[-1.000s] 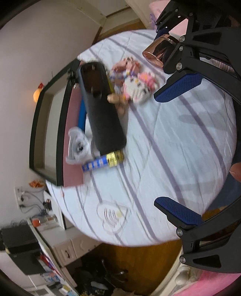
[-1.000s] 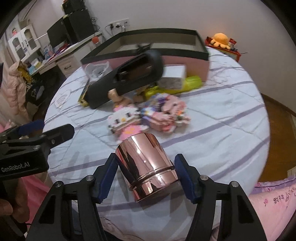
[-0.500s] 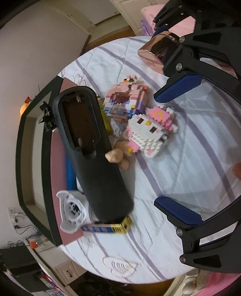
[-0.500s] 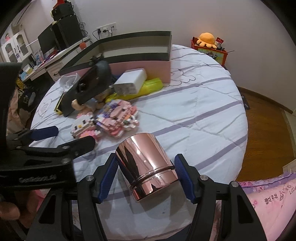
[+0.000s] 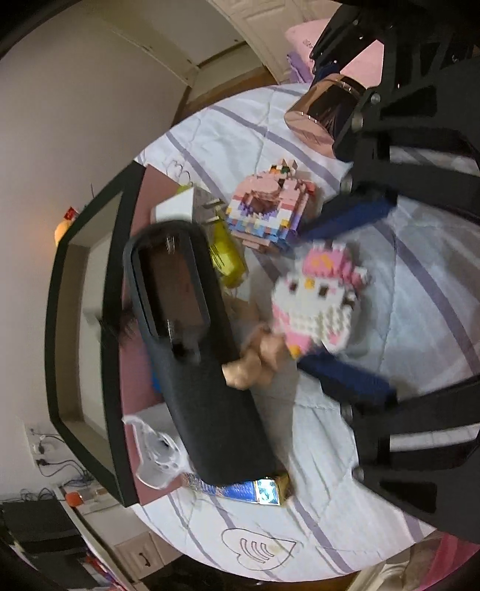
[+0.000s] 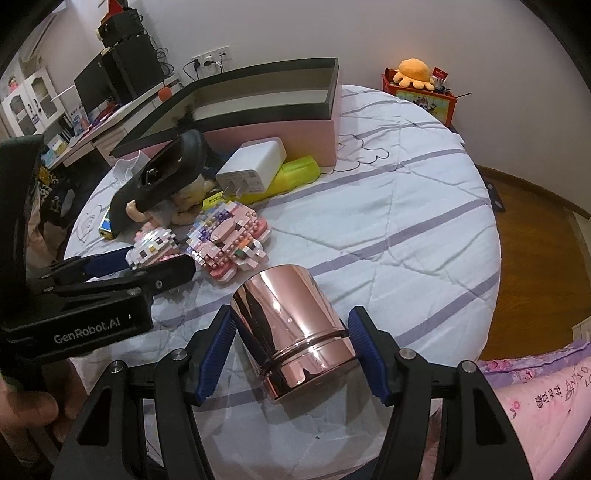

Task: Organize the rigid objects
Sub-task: 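Grasp the pink-and-white block cat with the left gripper while right holds the cup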

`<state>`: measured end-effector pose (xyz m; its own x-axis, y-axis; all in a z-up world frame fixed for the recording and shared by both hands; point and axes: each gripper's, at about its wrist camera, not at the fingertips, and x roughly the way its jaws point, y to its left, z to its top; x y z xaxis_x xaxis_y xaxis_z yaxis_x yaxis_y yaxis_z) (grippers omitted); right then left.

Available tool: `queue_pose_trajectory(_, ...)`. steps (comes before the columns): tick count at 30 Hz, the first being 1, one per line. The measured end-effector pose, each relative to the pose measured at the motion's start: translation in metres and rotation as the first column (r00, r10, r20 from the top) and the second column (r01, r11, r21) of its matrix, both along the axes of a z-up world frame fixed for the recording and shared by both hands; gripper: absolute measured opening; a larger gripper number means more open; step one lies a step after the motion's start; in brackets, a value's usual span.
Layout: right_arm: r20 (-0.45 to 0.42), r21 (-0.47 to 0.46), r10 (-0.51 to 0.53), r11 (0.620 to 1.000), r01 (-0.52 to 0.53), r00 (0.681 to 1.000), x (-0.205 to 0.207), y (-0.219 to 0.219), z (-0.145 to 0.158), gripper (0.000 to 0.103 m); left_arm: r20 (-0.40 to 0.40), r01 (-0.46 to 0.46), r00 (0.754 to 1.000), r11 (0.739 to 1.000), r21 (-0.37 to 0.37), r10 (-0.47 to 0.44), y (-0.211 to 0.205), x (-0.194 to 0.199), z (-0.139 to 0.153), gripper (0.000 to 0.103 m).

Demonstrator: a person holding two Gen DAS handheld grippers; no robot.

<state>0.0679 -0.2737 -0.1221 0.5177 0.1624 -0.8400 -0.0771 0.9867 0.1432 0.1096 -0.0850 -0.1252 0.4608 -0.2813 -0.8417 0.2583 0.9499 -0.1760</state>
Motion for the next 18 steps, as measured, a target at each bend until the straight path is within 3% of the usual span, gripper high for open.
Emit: queue_pose_trajectory(18, -0.011, -0.002, -0.007, 1.0, 0.007, 1.0, 0.0037, 0.005, 0.002, 0.065, -0.004, 0.028, 1.0, 0.999, -0.029, -0.028, 0.0071, -0.0064, 0.0066, 0.056)
